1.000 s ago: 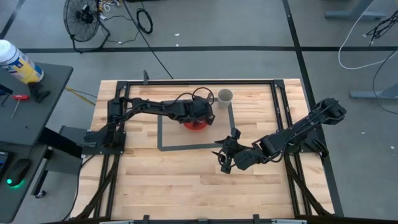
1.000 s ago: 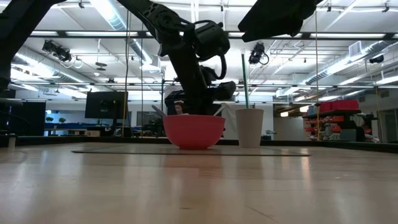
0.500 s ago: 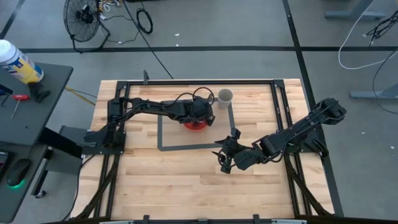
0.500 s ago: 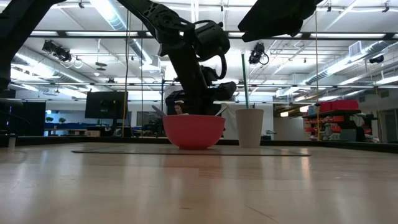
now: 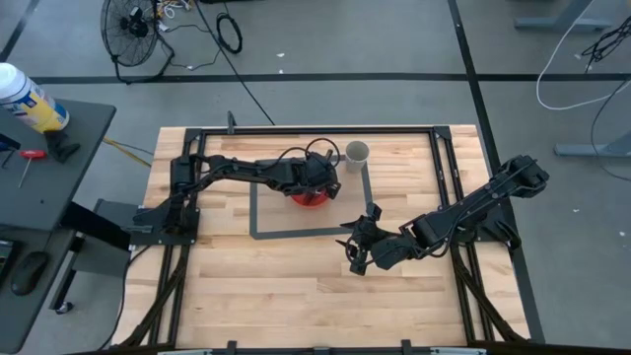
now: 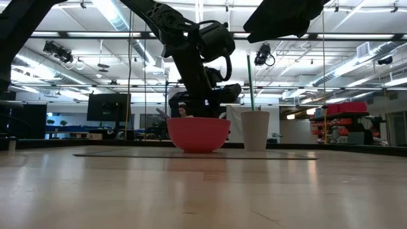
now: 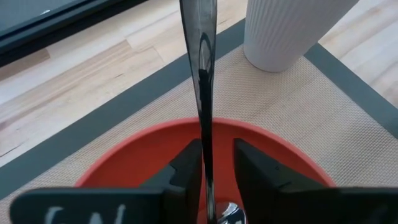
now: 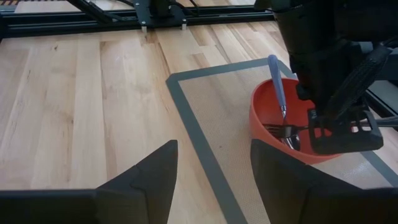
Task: Pick & Place Utensil
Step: Return to Home Position
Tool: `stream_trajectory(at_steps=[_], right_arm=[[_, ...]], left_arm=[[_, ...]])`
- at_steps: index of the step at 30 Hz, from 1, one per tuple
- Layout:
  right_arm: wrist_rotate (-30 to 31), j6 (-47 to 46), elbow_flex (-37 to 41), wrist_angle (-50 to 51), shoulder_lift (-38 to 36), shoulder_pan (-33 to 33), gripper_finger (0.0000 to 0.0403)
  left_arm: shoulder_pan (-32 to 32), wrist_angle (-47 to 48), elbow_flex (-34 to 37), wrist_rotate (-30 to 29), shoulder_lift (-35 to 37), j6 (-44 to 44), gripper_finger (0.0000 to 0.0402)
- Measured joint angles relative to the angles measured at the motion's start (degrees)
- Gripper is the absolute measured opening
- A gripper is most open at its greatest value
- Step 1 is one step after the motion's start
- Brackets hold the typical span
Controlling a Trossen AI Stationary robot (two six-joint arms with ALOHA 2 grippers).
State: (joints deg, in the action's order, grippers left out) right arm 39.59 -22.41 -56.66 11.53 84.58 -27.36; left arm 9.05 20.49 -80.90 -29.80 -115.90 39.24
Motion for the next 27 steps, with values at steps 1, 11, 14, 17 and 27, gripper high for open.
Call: stream_trajectory(at_steps=[1, 11, 14, 17, 27], right_arm=[[0.00, 0.00, 0.00, 0.00, 0.00, 0.00, 0.0205], [-0.02, 0.00, 0.00, 0.00, 0.00, -0.01, 0.0205], [0.00, 0.02, 0.00, 0.00, 0.00, -0.05, 0.0205], [0.01, 0.48, 0.00, 0.02, -0.45, -0.32, 0.0205], [0.46, 5.54, -0.02, 0.46, -2.60, -4.02, 0.0205]], left_arm=[[-0.01, 0.00, 0.00, 0.00, 0.00, 0.00, 0.0098], [-0.96, 1.02, -0.02, 0.04, 2.15, -0.01, 0.0101], [-1.55, 3.28, -0.02, 0.08, 4.27, -0.05, 0.0101], [-2.52, 6.35, -0.04, -0.67, 7.31, -1.06, 0.0101], [-10.77, 29.26, -0.07, -13.77, 22.75, -4.07, 0.0100]])
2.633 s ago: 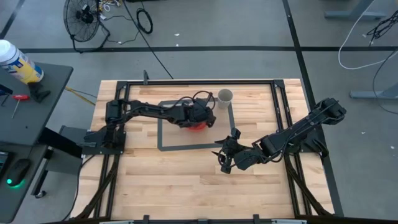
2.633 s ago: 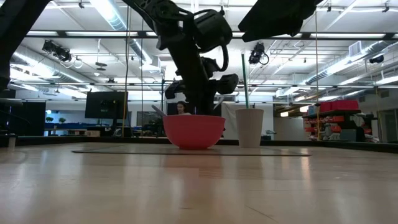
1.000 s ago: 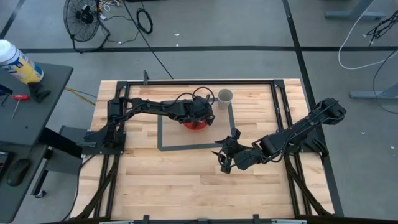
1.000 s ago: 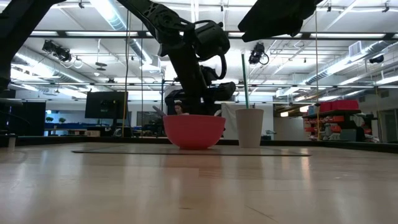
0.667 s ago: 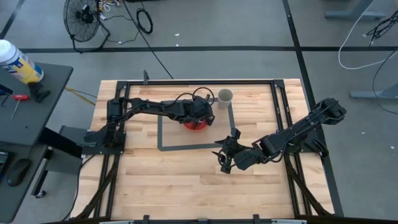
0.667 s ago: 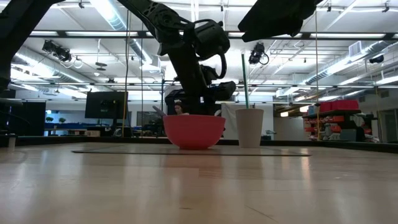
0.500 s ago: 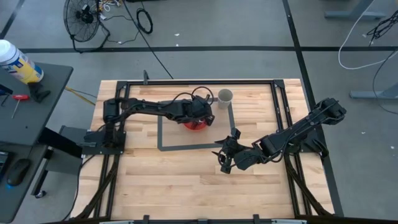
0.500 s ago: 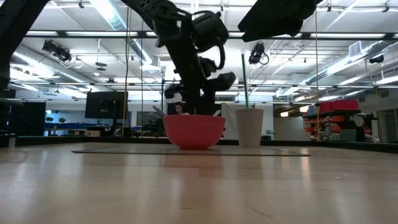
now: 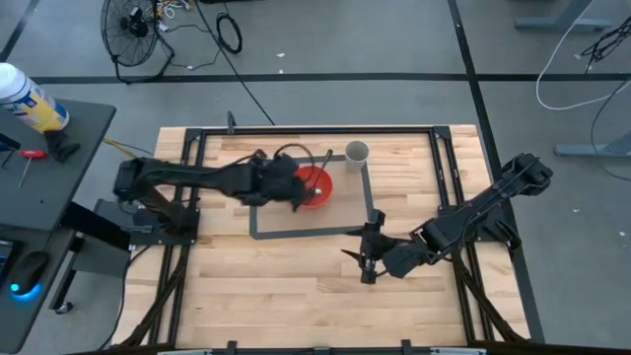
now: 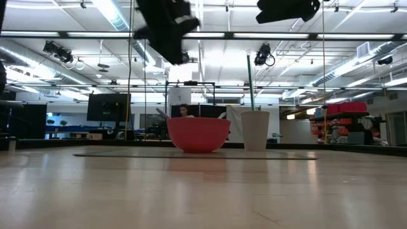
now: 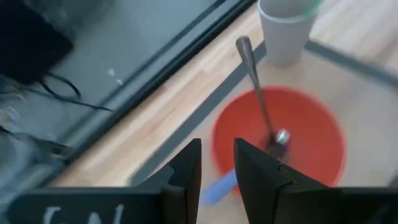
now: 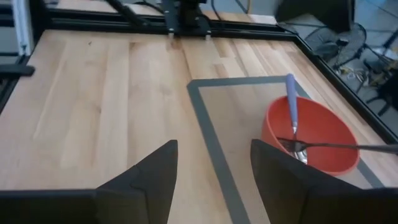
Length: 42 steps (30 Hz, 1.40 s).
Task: Pick & Place Utensil
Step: Return to Home Position
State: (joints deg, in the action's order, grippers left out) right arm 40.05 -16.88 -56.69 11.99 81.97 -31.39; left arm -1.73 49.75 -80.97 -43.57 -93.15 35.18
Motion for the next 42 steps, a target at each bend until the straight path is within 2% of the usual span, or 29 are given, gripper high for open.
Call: stream_trajectory(at_steps=[2, 6, 10, 14, 16, 21, 25, 27, 30, 32, 38, 42], right_arm=[[-0.02, 1.07, 0.00, -0.22, 0.00, -0.38, 0.0205], [-0.04, 1.68, 0.00, -1.52, 0.00, 0.13, 0.0205], [-1.42, 4.09, 0.00, -5.42, 0.40, 2.60, 0.0205], [-3.82, 7.07, -0.02, -8.79, 0.93, 6.17, 0.0205], [-5.32, 8.92, -0.02, -11.11, 1.31, 7.93, 0.0205], [-12.09, 15.54, 0.01, -17.19, 2.27, 12.56, 0.0205], [-19.07, 20.37, 0.00, -22.84, 1.47, 15.98, 0.0205], [-19.37, 21.66, 0.11, -22.99, -0.58, 16.47, 0.0204], [-18.86, 23.44, 1.80, -24.52, -5.12, 16.58, 0.0195], [-19.17, 24.31, 5.20, -26.68, -8.47, 16.58, 0.0185], [-21.98, 20.56, 19.72, -35.66, -21.94, 16.52, 0.0149], [-24.00, 19.05, 28.10, -36.44, -31.84, 16.49, 0.0130]], left_arm=[[-2.56, 4.68, 0.00, -1.28, 2.59, -1.47, 0.0096], [-6.45, 11.87, 0.00, -0.21, 5.63, -1.62, 0.0084], [-8.48, 12.76, 0.21, 1.20, 6.55, -0.92, 0.0068], [-10.68, 9.25, 7.00, -6.49, 7.62, -5.69, 0.0054], [-9.64, 6.07, 11.96, -6.37, 10.44, -5.94, 0.0046], [-3.91, -10.46, 24.81, 0.11, 21.46, -13.43, 0.0011], [-0.15, -29.88, 33.22, 9.97, 32.22, -25.17, 0.0008], [0.94, -38.23, 37.54, 15.73, 37.04, -29.45, 0.0013], [1.67, -45.33, 43.06, 22.82, 44.21, -32.70, 0.0017], [1.65, -46.33, 46.16, 25.22, 49.05, -32.85, 0.0016], [1.40, -46.93, 50.95, 26.64, 61.27, -31.96, 0.0008], [1.18, -46.60, 54.29, 26.92, 69.15, -32.86, 0.0010]])
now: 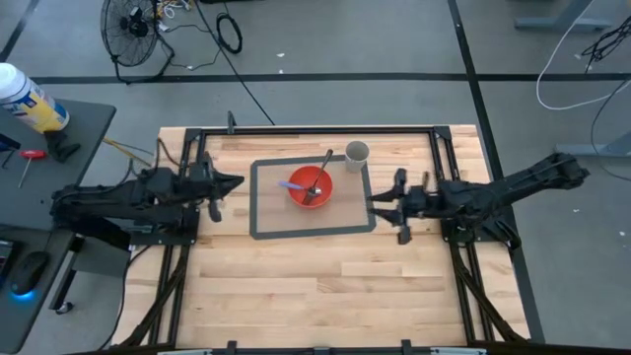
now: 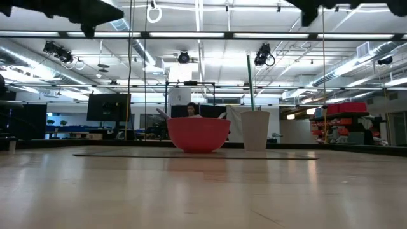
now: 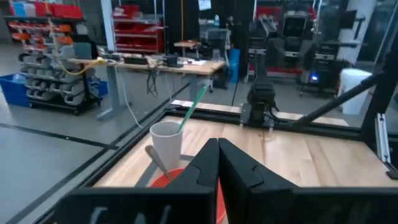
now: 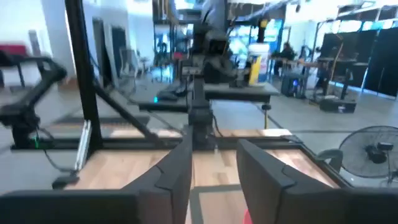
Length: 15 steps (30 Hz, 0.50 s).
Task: Pick & Place Utensil
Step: Return to Home Position
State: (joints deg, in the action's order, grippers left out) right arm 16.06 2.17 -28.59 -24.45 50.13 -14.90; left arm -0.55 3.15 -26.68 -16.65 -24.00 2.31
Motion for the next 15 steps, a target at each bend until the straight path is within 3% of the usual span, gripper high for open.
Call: stream_trajectory(at_steps=[9, 15], right_arm=[[6.20, -1.62, 7.59, 10.88, -18.22, 0.02, 0.0107], [-3.11, -2.18, 7.55, 18.67, -27.50, 0.00, 0.0100]], left_arm=[[0.03, 0.12, 8.60, 0.53, 13.98, 1.48, 0.0013], [0.03, -2.69, 13.31, 2.33, 20.90, 1.78, 0.0014]])
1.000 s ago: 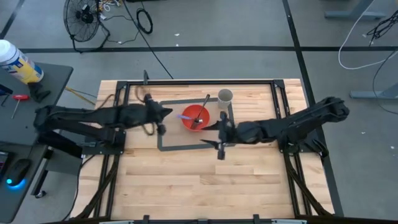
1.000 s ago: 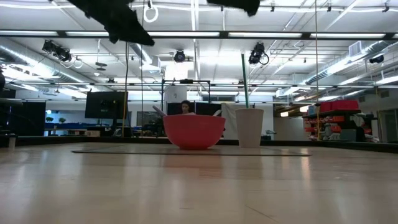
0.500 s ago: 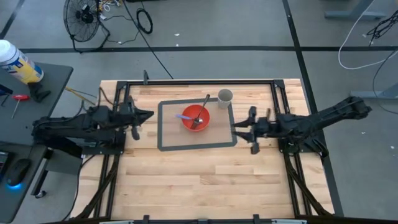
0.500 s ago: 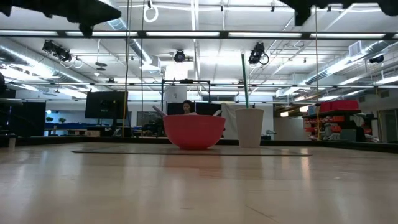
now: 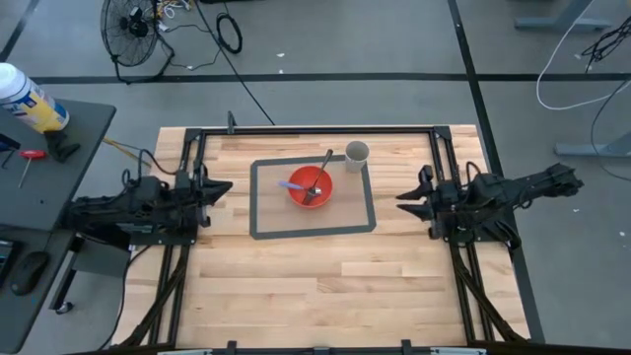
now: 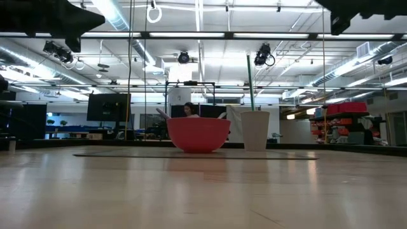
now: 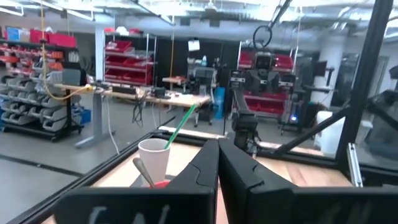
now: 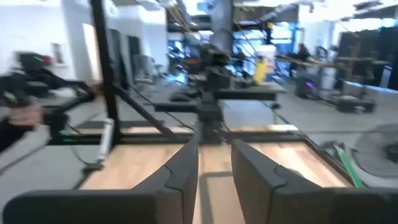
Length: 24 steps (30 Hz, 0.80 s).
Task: Pick & Place Utensil
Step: Return to Home Position
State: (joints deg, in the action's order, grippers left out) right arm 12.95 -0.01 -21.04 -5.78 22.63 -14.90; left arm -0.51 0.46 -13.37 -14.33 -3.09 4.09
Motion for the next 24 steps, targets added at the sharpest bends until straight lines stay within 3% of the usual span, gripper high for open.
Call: stream_trajectory(at_steps=[4, 14, 18, 23, 24], right_arm=[[-3.50, 0.85, 0.00, 3.65, -6.14, 0.00, 0.0092], [-8.30, 0.17, 1.60, 9.84, -21.98, 0.00, 0.0073], [-10.03, -1.12, 7.43, 4.78, -22.57, 0.02, 0.0065], [-13.56, -2.81, 20.38, -14.97, -21.87, 0.63, 0.0054], [-14.07, -3.39, 20.20, -13.72, -21.95, 1.02, 0.0050]], left_arm=[[0.00, -1.82, 2.80, 0.22, 3.05, 0.20, 0.0014], [-0.03, -17.59, 11.97, 1.87, 2.97, 0.82, 0.0014], [-0.13, -19.08, 12.86, 3.38, 2.73, 1.27, 0.0014], [-0.11, -20.90, 12.86, 3.45, 2.82, 1.58, 0.0014], [-0.11, -20.54, 12.86, 3.08, 2.82, 1.51, 0.0014]])
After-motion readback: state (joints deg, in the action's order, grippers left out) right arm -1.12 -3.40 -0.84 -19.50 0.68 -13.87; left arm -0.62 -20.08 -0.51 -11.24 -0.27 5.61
